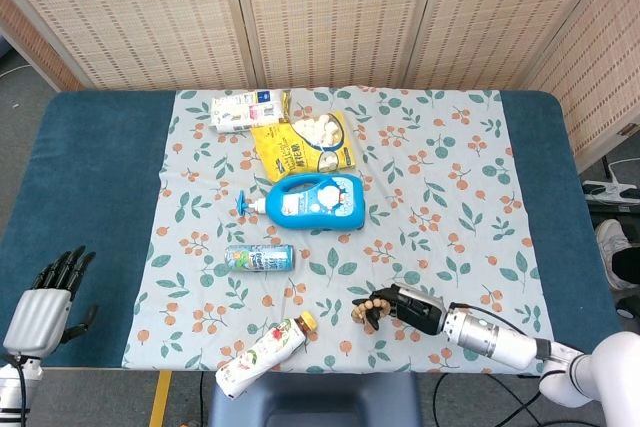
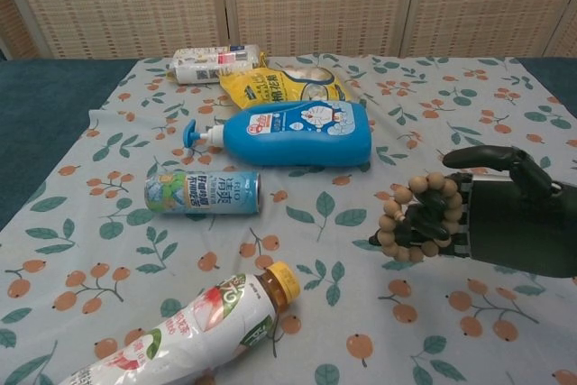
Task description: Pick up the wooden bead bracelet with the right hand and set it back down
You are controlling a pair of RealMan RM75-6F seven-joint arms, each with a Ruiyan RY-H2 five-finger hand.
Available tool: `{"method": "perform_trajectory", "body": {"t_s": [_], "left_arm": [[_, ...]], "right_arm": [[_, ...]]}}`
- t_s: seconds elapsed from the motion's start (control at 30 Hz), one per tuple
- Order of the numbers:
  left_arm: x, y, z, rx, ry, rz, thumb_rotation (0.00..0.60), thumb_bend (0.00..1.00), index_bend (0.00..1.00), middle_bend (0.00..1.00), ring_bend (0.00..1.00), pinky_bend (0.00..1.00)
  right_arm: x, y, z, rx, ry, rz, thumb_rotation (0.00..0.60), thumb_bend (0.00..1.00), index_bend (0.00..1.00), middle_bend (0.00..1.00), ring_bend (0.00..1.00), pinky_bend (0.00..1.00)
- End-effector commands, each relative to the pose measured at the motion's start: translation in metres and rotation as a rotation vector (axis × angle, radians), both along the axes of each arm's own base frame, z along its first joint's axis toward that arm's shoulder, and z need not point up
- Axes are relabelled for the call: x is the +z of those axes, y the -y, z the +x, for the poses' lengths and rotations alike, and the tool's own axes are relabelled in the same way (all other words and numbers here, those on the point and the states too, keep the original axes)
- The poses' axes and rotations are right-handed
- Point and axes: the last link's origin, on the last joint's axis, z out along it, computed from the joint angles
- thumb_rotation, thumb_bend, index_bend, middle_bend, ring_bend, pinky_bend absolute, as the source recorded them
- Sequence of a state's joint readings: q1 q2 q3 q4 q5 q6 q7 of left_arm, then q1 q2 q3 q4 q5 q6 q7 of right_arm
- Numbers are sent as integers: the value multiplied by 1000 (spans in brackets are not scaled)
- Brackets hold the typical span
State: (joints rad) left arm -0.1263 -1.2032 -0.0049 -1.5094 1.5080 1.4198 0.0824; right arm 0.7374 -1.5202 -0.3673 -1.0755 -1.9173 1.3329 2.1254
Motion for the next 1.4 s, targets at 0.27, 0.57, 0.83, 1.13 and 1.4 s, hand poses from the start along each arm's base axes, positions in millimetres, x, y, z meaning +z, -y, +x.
{"method": "perform_trajectory", "body": {"t_s": [0.27,0.57,0.83,1.13,1.4], "left_arm": [[0,0,0,1,2,-2,600,415,0,0,0,169],[0,1,0,1,2,-4,600,415,0,0,0,170],[0,0,0,4,3,-2,600,416,0,0,0,171],[-1,-1,0,5,5,-6,600,414,0,0,0,173],[-1,-1,0,6,4,-6,600,414,0,0,0,174]], "right_arm": [[2,0,-8,-75,-18,-45,310,549,623,636,254,31],[3,0,-9,-86,-17,-42,389,652,636,651,263,33],[6,2,-2,-94,28,-19,461,1000,606,651,262,33],[9,7,6,-103,73,-16,600,1000,378,578,159,28],[12,8,4,-99,57,-36,600,1000,327,545,137,11]]}}
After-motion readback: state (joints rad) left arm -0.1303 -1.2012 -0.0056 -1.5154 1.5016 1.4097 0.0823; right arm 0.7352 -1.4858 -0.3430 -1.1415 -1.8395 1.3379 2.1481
